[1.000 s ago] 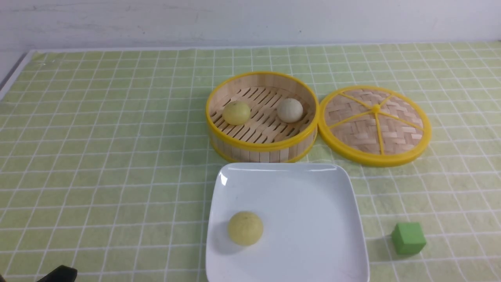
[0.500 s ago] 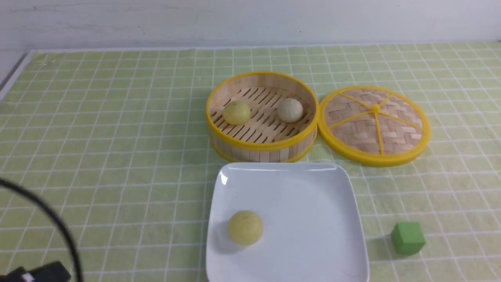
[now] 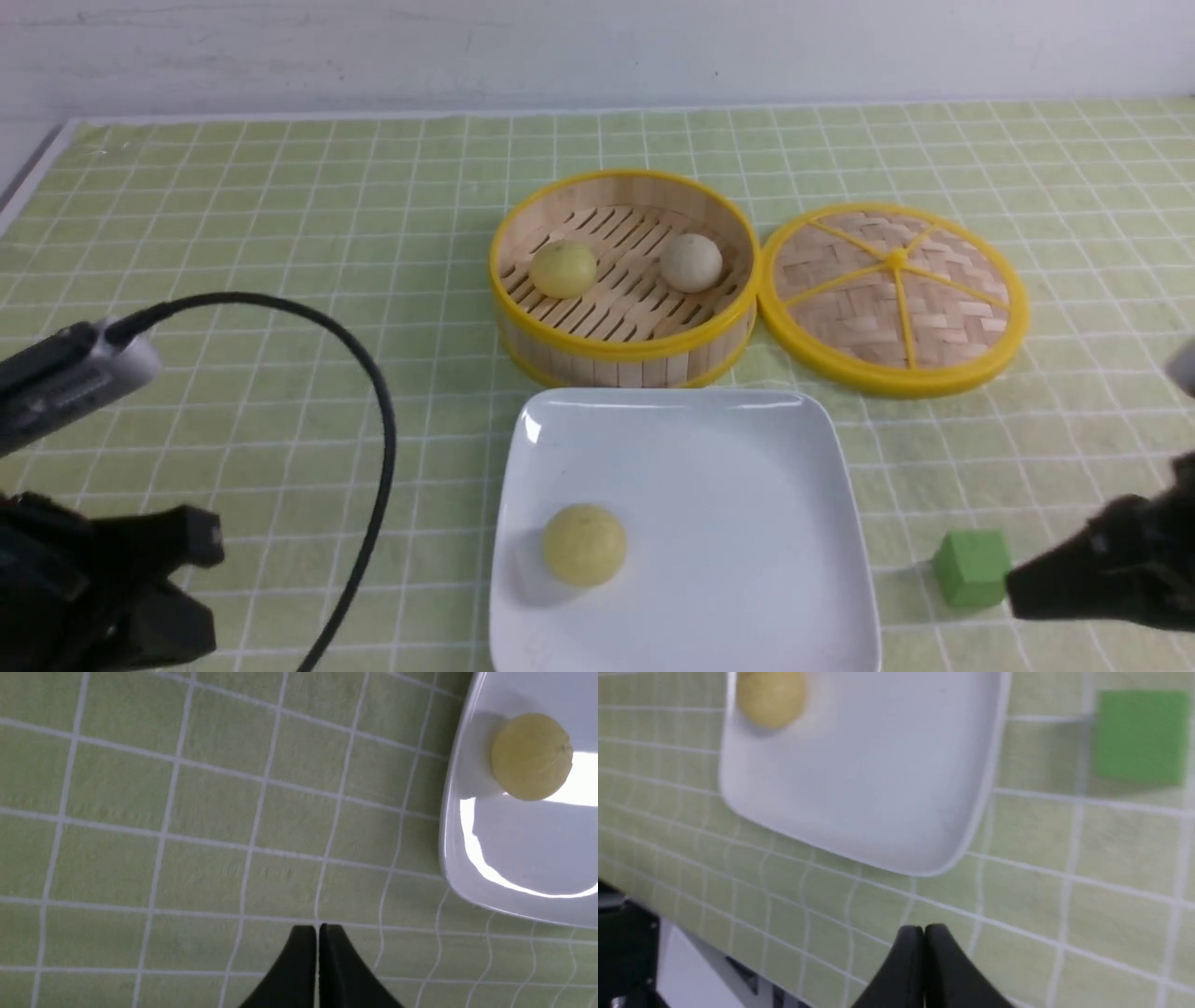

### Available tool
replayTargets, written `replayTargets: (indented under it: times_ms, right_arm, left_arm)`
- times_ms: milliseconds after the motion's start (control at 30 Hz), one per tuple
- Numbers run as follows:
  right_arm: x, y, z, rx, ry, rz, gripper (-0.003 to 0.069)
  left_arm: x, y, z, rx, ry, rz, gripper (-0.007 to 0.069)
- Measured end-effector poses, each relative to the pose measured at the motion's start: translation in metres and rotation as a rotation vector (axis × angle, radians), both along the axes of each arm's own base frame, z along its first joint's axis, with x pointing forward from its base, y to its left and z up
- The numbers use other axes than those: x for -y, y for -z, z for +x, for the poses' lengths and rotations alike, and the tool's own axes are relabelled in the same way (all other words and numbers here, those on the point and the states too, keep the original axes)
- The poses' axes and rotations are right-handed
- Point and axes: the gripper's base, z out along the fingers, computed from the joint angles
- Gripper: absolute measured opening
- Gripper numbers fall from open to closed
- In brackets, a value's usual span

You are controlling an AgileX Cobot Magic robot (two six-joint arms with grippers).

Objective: Put the steamed buns into the plate on the green tablecloth.
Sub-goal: 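Reach toward a bun in the bamboo steamer with the right gripper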

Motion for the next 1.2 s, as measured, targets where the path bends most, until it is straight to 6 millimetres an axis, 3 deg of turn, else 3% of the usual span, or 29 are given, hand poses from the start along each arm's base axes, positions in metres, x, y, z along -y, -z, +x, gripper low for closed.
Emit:
replayTargets:
  times_ms: [100, 200, 233, 367, 500, 567, 600, 633, 700, 800, 933, 1000, 1067, 1100, 1133, 1167, 1200]
  right_arm:
    - [-0.023, -0.002, 0.030, 0.022, -0.073, -0.036, 0.0031]
    - [-0.050, -0.008, 0.076, 0.067, -0.119, -0.113, 0.0063]
    - [-0.051, -0.004, 0.077, 0.060, -0.127, -0.123, 0.0066]
    - [-0.088, -0.010, 0.146, 0.153, -0.175, -0.264, 0.0183]
    - [-0.108, -0.014, 0.206, 0.248, -0.141, -0.323, 0.0311]
    - [-0.115, -0.011, 0.231, 0.285, -0.135, -0.345, 0.0362]
    - [-0.116, -0.010, 0.233, 0.288, -0.134, -0.344, 0.0367]
    - [-0.123, -0.003, 0.254, 0.315, -0.132, -0.355, 0.0405]
    - [-0.130, 0.012, 0.273, 0.324, -0.134, -0.362, 0.0429]
    - [-0.136, 0.023, 0.289, 0.343, -0.129, -0.359, 0.0439]
    - [-0.142, 0.051, 0.306, 0.335, -0.135, -0.375, 0.0428]
    - [-0.142, 0.062, 0.311, 0.340, -0.141, -0.404, 0.0382]
    - [-0.142, 0.063, 0.313, 0.345, -0.143, -0.413, 0.0288]
    - [-0.142, 0.063, 0.313, 0.345, -0.143, -0.414, 0.0276]
    - [-0.141, 0.059, 0.312, 0.346, -0.146, -0.416, 0.0162]
    - [-0.141, 0.059, 0.311, 0.344, -0.147, -0.416, 0.0149]
    - [-0.141, 0.052, 0.309, 0.339, -0.153, -0.417, 0.0064]
  left_arm:
    - [0.001, 0.004, 0.012, -0.034, 0.014, -0.007, 0.0085]
    - [0.001, 0.011, 0.022, -0.070, 0.017, -0.008, 0.0144]
    - [0.001, 0.012, 0.022, -0.076, 0.016, -0.008, 0.0147]
    - [0.000, 0.016, 0.027, -0.087, 0.014, -0.007, 0.0229]
    - [0.000, 0.016, 0.028, -0.074, 0.009, -0.005, 0.0264]
    - [0.000, 0.016, 0.028, -0.072, 0.008, -0.005, 0.0268]
    - [0.000, 0.016, 0.029, -0.070, 0.008, -0.005, 0.0268]
    - [0.000, 0.016, 0.029, -0.069, 0.007, -0.005, 0.0269]
    - [0.000, 0.016, 0.029, -0.067, 0.006, -0.004, 0.0269]
    - [0.000, 0.016, 0.029, -0.067, 0.006, -0.004, 0.0269]
    - [0.000, 0.016, 0.029, -0.067, 0.006, -0.004, 0.0269]
    - [0.000, 0.016, 0.029, -0.067, 0.006, -0.004, 0.0269]
    - [0.000, 0.016, 0.029, -0.066, 0.006, -0.004, 0.0269]
    - [0.000, 0.016, 0.029, -0.066, 0.006, -0.004, 0.0269]
    - [0.000, 0.016, 0.029, -0.064, 0.005, -0.004, 0.0269]
    - [0.000, 0.016, 0.029, -0.064, 0.005, -0.004, 0.0269]
    - [0.000, 0.016, 0.029, -0.063, 0.005, -0.004, 0.0269]
